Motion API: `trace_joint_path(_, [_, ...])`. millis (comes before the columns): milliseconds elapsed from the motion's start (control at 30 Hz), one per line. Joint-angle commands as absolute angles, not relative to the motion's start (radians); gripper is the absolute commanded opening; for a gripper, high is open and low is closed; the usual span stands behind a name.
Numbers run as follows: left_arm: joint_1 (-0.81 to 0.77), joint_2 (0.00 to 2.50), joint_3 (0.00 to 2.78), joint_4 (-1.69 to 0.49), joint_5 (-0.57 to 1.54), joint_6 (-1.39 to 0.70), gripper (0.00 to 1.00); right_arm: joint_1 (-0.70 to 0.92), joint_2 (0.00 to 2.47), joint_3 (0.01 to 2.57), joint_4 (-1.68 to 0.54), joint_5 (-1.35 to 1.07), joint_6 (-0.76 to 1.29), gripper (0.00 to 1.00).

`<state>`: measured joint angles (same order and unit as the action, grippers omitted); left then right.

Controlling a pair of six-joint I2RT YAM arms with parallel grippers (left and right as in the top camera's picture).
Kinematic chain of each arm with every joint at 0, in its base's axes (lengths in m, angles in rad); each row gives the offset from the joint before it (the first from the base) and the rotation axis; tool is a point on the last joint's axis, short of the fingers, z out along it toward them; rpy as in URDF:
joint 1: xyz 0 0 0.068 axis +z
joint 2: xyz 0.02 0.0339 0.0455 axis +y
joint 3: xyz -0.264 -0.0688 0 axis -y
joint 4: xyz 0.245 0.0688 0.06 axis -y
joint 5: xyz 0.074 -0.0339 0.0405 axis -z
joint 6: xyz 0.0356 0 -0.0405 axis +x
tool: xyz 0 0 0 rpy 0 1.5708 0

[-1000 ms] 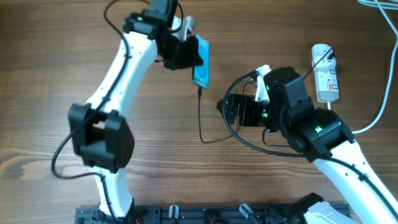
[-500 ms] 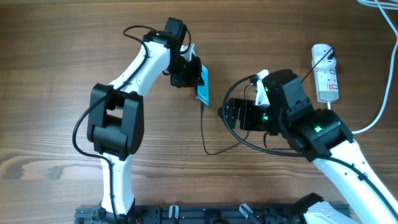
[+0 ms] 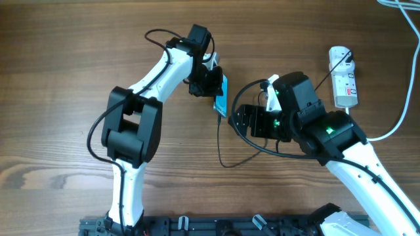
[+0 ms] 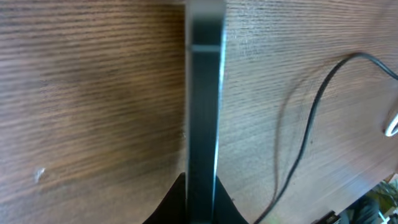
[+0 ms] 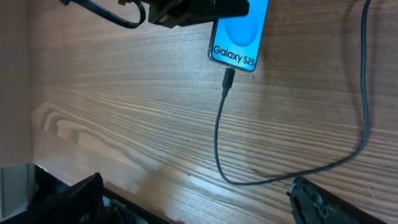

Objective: Plug charger to phone and switch on socket
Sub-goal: 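Lower the phone with the left gripper onto the table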

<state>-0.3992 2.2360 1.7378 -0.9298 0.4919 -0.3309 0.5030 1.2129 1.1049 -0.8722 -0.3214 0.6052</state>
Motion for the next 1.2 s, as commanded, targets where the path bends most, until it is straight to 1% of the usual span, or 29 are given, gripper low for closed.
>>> trace_joint_path(0, [-0.399,2.276,1.732,-0.917,0.48,-0.319,0.07,0.503,1.22,1.119,-0.88,-0.339,0.613,0.96])
trace_joint_path(67, [-0.399,2.286,1.731,-0.908,0.48,-0.319,0.07,0.503,1.22,1.119,-0.884,-0.339,0.613,0.96])
trace_joint_path(133, [-0.399,2.288,1.732,-0.904,0.475,-0.319,0.11,0.503,1.22,1.119,-0.89,-0.339,0.613,0.96])
trace_joint_path(200, [-0.399,2.288,1.732,-0.9,0.46,-0.318,0.16,0.503,1.22,1.119,-0.894,-0.339,0.613,0.96])
trace_joint_path(300, [-0.399,2.288,1.732,-0.905,0.395,-0.319,0.2,0.503,1.22,1.119,-0.895,-0.339,0.614,0.96])
trace_joint_path(333, [-0.399,2.288,1.732,-0.906,0.369,-0.319,0.23,0.503,1.22,1.119,-0.895,-0.339,0.614,0.96])
trace_joint_path(367, [-0.399,2.288,1.732,-0.908,0.348,-0.319,0.28,0.503,1.22,1.119,-0.893,-0.339,0.614,0.97])
trace_joint_path(500, [-0.399,2.288,1.732,-0.908,0.346,-0.319,0.29,0.503,1.22,1.119,-0.887,-0.322,0.632,1.0])
trace_joint_path(533, [-0.399,2.288,1.732,-0.908,0.346,-0.319,0.34,0.503,1.22,1.119,-0.888,-0.306,0.631,0.99])
trace_joint_path(567, [-0.399,2.288,1.732,-0.91,0.345,-0.319,0.47,0.503,1.22,1.119,-0.893,-0.288,0.632,1.0])
trace_joint_path(600, [-0.399,2.288,1.732,-0.913,0.341,-0.319,0.54,0.503,1.221,1.119,-0.898,-0.275,0.632,1.0])
trace_joint_path(700, [-0.399,2.288,1.732,-0.926,0.32,-0.319,0.58,0.503,1.221,1.119,-0.937,-0.209,0.632,1.0])
trace_joint_path(733, [-0.399,2.288,1.732,-0.933,0.31,-0.319,0.6,0.503,1.221,1.118,-0.944,-0.199,0.631,1.0])
trace_joint_path(800, [-0.399,2.288,1.732,-0.944,0.271,-0.319,0.82,0.503,1.221,1.117,-0.961,-0.186,0.628,1.0])
trace_joint_path(833, [-0.399,2.287,1.732,-0.948,0.254,-0.319,0.96,0.503,1.221,1.117,-0.97,-0.183,0.629,1.0])
trace_joint_path(867, [-0.399,2.287,1.732,-0.957,0.225,-0.319,1.0,0.503,1.221,1.117,-0.982,-0.183,0.628,1.0])
trace_joint_path(1033, [-0.381,2.278,1.736,-1.011,0.195,-0.319,1.0,0.503,1.22,1.11,-1.015,-0.183,0.63,1.0])
trace_joint_path(1167, [-0.354,2.217,1.75,-1.081,0.164,-0.32,1.0,0.503,1.22,1.111,-1.047,-0.3,0.603,1.0])
